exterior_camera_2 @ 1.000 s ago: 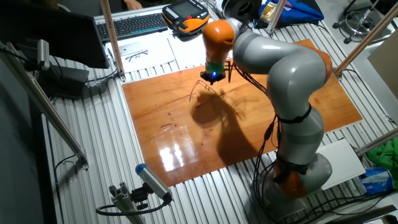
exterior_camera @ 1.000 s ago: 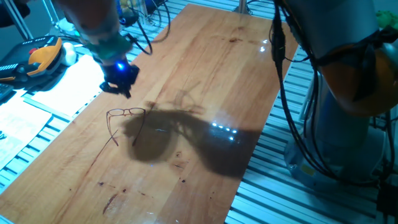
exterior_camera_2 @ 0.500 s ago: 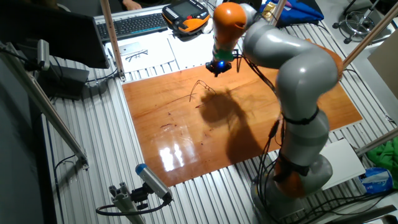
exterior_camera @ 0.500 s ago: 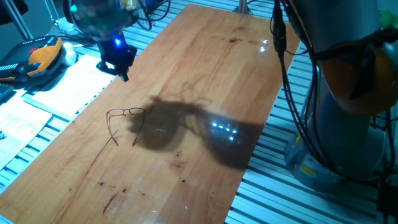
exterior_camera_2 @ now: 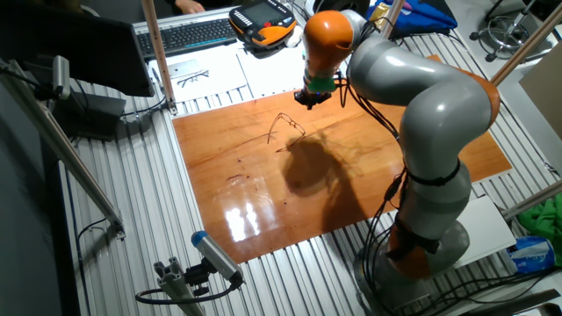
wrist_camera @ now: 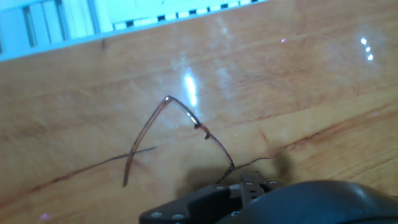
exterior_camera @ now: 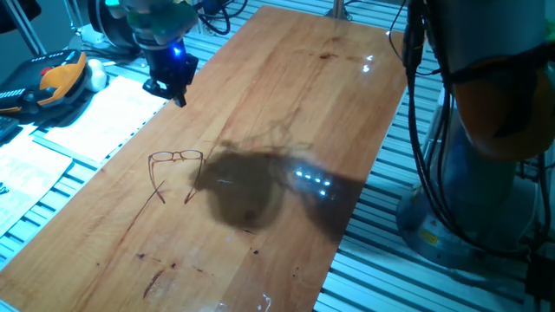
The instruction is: Unfold the leg of the glasses (with one hand)
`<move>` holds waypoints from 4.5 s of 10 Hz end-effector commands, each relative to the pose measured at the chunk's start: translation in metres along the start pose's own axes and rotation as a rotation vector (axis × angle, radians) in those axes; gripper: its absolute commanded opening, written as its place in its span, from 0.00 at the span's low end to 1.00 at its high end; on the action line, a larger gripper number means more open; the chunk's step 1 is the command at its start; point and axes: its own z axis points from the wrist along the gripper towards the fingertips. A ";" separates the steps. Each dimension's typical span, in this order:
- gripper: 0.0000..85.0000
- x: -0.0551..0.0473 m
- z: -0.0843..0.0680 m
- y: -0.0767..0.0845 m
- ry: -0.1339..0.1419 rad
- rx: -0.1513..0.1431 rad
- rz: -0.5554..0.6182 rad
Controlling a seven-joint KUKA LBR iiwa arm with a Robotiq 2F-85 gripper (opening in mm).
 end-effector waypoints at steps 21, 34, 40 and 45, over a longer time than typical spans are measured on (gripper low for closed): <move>0.00 0.004 -0.008 0.001 0.029 0.022 0.001; 0.00 0.003 -0.007 0.000 0.019 0.030 -0.005; 0.00 0.003 -0.007 -0.002 0.021 0.029 -0.007; 0.00 0.003 -0.007 -0.003 0.021 0.029 -0.007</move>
